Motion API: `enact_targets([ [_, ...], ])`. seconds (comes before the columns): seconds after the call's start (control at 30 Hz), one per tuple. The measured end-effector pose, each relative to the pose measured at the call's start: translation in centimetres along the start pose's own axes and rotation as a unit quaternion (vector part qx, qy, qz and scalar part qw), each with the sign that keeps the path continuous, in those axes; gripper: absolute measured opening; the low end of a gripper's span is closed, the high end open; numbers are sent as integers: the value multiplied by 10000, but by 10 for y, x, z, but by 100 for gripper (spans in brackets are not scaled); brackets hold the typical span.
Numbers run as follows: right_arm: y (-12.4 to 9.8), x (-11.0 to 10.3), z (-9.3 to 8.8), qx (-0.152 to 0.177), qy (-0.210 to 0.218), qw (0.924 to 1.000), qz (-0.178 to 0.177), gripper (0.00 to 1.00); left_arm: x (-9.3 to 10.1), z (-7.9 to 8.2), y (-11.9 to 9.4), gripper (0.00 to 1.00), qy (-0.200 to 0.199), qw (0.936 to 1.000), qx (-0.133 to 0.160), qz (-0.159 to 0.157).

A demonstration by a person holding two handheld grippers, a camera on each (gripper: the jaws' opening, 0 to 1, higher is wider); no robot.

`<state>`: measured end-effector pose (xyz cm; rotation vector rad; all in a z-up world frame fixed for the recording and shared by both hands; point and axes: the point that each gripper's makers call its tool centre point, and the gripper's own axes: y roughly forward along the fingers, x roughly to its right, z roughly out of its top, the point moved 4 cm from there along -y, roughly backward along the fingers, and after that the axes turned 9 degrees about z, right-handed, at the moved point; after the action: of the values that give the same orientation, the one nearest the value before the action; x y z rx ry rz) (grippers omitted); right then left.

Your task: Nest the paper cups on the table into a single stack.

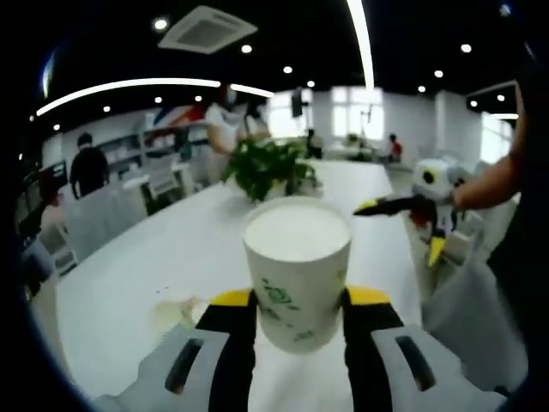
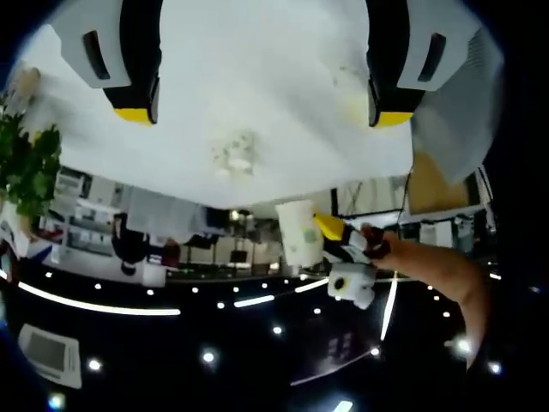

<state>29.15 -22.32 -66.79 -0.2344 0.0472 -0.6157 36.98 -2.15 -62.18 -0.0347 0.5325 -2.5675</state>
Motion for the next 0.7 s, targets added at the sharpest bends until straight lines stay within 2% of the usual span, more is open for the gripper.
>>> enact_targets([
  [0.23,5,-5,8,71,-3,9999,109,99,28,-4,-6,38,4,9997,-21,-253],
  [0.47,11,-10,18,182,4,9996,215,99,46,-6,-11,38,86,9995,-60,-290],
  [0.7,16,-20,31,302,-17,9988,381,96,70,-19,-13,38,26,9989,-142,-445],
])
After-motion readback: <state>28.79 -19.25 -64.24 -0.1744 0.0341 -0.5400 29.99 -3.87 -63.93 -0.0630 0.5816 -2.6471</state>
